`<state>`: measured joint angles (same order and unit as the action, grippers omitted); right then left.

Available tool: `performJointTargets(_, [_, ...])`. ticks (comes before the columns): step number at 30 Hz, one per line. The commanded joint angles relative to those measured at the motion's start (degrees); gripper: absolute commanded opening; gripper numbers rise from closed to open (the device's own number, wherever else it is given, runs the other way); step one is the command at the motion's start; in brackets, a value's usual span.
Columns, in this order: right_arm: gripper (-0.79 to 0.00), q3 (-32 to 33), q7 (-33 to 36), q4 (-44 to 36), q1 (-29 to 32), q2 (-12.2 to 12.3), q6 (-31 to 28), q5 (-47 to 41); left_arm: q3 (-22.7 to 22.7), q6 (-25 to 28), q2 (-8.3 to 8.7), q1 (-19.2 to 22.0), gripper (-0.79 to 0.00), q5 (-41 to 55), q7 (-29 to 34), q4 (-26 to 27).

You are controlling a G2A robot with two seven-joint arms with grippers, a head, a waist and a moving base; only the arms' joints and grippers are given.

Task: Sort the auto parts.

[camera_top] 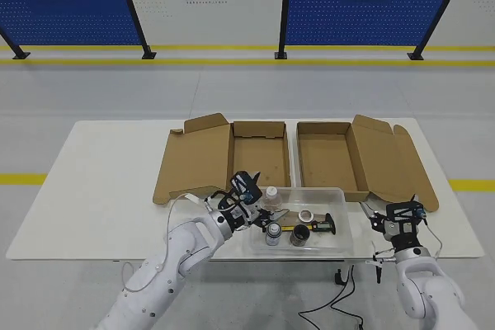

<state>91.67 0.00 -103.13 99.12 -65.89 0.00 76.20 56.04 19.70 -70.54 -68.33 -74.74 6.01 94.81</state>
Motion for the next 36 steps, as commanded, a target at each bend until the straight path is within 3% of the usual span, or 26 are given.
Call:
performJointTargets(1, [0.000,0.0,0.0,0.0,0.0,0.0,0.0,0.0,-1.4,-1.5,-0.50,1.4,0.000,-0.2,0.0,-2.2])
performJointTargets(9, [0.000,0.0,0.0,0.0,0.0,0.0,0.0,0.0,-4.7,-5.1,-2.23,5.5,0.000,0.2,0.5,-10.3])
performJointTargets(16, [0.000,0.0,0.0,0.0,0.0,0.0,0.0,0.0,-6.2,-5.1,-3.20,6.7,-0.015,1.4,-0.3,-13.6])
performJointTargets(17, [0.000,0.0,0.0,0.0,0.0,0.0,0.0,0.0,-6.3,-5.1,-3.30,6.8,-0.237,1.5,-0.2,-13.8])
performJointTargets(18, [0.000,0.0,0.0,0.0,0.0,0.0,0.0,0.0,-6.3,-5.4,-3.39,6.7,-0.385,1.9,-0.3,-13.9])
performJointTargets(19, [0.000,0.0,0.0,0.0,0.0,0.0,0.0,0.0,-6.3,-5.7,-3.49,6.5,-0.416,2.4,-0.1,-14.0])
performJointTargets(24, [0.000,0.0,0.0,0.0,0.0,0.0,0.0,0.0,-6.4,-6.4,-3.77,5.7,-0.760,2.7,0.4,-14.1])
performJointTargets(36, [0.000,0.0,0.0,0.0,0.0,0.0,0.0,0.0,-5.5,-6.9,-4.09,5.4,-0.785,2.1,0.5,-13.9])
